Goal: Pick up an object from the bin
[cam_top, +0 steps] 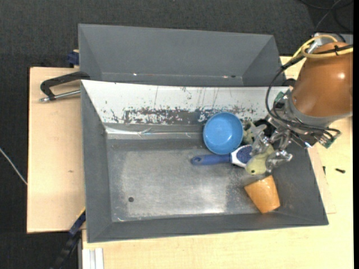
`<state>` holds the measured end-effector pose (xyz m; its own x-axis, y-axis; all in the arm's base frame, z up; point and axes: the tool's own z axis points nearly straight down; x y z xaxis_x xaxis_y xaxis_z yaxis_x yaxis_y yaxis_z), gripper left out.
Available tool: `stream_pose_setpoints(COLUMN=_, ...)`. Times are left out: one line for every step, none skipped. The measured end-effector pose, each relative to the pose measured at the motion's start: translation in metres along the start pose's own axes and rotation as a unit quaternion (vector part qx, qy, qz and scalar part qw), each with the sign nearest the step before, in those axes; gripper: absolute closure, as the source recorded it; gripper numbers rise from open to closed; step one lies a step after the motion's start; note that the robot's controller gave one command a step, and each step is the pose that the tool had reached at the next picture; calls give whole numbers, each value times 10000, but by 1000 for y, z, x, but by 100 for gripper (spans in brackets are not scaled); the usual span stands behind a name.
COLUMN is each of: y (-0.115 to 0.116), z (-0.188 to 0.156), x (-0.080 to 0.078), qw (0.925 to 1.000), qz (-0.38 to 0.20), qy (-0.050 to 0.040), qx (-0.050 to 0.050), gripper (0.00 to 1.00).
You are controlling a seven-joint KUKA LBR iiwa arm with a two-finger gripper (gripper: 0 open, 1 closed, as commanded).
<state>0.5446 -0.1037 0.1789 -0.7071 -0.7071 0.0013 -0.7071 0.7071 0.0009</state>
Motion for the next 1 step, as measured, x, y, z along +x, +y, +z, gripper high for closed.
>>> stream_pose_setpoints(y=5, z=-111, x=-1, qw=10000, qz=0, qy=-58, qx=66, gripper=100)
